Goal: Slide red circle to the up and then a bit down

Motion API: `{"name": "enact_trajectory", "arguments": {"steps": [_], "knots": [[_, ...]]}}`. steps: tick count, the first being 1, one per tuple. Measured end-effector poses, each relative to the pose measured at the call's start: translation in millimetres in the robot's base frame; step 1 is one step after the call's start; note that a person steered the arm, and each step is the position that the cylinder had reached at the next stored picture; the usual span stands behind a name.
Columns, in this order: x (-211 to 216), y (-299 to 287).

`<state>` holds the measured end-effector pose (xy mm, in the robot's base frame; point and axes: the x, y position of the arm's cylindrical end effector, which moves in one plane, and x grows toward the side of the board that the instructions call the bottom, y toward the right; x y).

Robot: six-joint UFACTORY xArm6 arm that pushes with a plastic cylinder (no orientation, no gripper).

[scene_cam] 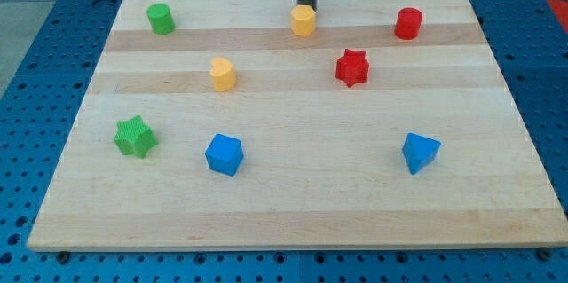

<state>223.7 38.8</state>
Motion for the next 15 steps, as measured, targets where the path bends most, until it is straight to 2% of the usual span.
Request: {"name": "enact_trajectory", "arguments": {"steps": [1,2,3,4,5,6,7,8,9,11,13,15], "knots": [[0,47],[15,60],[38,46],[81,49],[106,75],[92,138],[60,153],[43,153],[54,153],[62,103],[-25,103],[-23,155]]}}
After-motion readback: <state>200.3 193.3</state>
